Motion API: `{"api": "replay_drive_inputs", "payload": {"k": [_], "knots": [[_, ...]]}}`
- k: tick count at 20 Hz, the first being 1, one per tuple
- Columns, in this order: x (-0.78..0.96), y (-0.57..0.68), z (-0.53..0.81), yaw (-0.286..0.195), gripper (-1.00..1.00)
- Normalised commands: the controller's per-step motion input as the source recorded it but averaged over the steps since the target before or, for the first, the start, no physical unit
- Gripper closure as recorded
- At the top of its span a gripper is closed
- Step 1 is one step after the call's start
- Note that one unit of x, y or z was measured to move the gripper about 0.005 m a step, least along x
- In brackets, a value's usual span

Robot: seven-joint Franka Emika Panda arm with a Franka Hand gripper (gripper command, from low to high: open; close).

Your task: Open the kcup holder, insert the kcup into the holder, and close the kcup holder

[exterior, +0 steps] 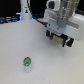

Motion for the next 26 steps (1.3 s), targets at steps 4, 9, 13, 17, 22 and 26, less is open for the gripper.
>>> {"api": "replay_drive_inputs", "payload": {"k": [4,9,13,17,22,26], "knots": [[0.26,-0.52,0.30,-0.124,-1.00],[0.29,-0.70,0.22,-0.171,-1.00],[0.18,-0.71,0.09,-0.200,-1.00],[0.11,-0.69,0.02,-0.215,-1.00],[0.14,-0.73,0.03,-0.193,-1.00],[0.13,-0.71,0.01,-0.202,-1.00]]}}
